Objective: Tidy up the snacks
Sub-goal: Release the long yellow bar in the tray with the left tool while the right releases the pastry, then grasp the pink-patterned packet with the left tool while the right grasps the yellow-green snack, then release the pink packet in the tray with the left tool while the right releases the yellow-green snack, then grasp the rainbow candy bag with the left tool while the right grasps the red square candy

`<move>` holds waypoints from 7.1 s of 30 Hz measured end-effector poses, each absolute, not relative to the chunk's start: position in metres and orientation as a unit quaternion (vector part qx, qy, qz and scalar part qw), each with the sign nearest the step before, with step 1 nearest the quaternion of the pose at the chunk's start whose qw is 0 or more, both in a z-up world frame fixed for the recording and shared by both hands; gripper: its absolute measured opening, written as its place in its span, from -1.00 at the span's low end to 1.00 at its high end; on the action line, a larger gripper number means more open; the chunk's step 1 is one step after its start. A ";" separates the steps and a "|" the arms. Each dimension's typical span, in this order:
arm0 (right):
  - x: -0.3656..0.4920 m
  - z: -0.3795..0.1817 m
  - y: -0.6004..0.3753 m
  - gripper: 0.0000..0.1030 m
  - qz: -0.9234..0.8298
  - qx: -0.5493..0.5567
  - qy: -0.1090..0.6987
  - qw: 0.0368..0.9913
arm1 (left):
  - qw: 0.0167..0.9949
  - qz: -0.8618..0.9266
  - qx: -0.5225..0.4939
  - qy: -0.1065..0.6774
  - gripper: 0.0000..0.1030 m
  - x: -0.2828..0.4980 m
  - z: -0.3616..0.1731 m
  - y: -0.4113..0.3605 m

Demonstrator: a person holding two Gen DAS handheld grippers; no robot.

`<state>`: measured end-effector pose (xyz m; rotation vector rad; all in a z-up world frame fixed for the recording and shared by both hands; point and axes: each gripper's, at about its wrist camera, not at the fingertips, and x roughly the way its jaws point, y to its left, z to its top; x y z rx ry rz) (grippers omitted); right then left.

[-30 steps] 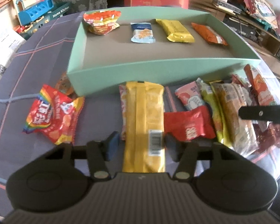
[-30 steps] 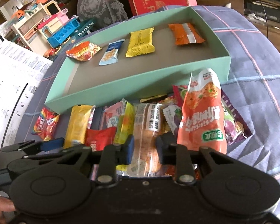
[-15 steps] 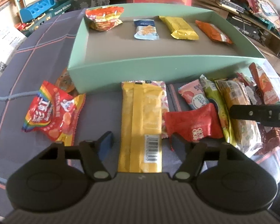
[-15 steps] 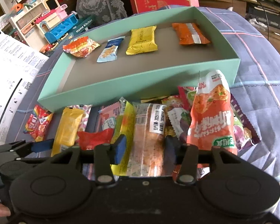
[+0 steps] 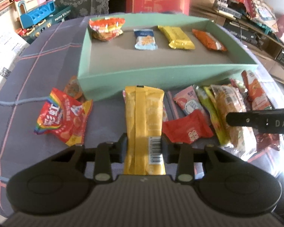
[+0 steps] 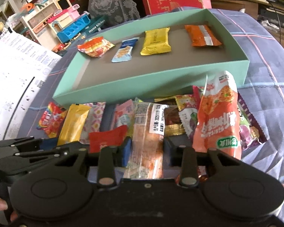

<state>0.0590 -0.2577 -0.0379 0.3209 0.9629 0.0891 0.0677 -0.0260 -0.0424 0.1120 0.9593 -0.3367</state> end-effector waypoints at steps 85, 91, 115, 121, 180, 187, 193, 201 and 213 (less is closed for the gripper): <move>0.105 -0.001 -0.274 1.00 0.068 0.178 0.461 0.867 | 0.876 -0.134 0.062 0.460 1.00 0.105 -0.030 -0.032; 0.095 -0.026 -0.272 0.88 0.070 0.202 0.478 0.852 | 0.872 -0.117 0.050 0.473 1.00 0.107 -0.049 -0.029; 0.105 -0.058 -0.266 -0.25 0.075 0.224 0.510 0.827 | 0.862 -0.098 0.054 0.495 1.00 0.129 -0.081 -0.019; 0.116 -0.056 -0.263 -0.25 0.062 0.215 0.501 0.836 | 0.861 -0.109 0.056 0.493 0.95 0.136 -0.080 -0.028; 0.245 0.011 -0.250 -0.67 0.086 0.148 0.433 0.885 | 0.895 -0.138 0.036 0.423 -0.04 0.257 -0.001 -0.027; 0.263 -0.008 -0.248 -0.33 0.089 0.159 0.449 0.875 | 0.894 -0.122 0.051 0.428 0.32 0.267 -0.017 -0.032; 0.254 0.002 -0.248 0.70 0.087 0.155 0.425 0.888 | 0.904 -0.115 0.059 0.409 0.92 0.256 -0.010 -0.035; 0.232 0.017 -0.251 0.89 0.086 0.155 0.420 0.890 | 0.903 -0.120 0.046 0.410 1.00 0.236 0.004 -0.034; 0.173 0.047 -0.242 1.00 0.101 0.157 0.407 0.894 | 0.905 -0.121 0.042 0.405 1.00 0.174 0.023 -0.016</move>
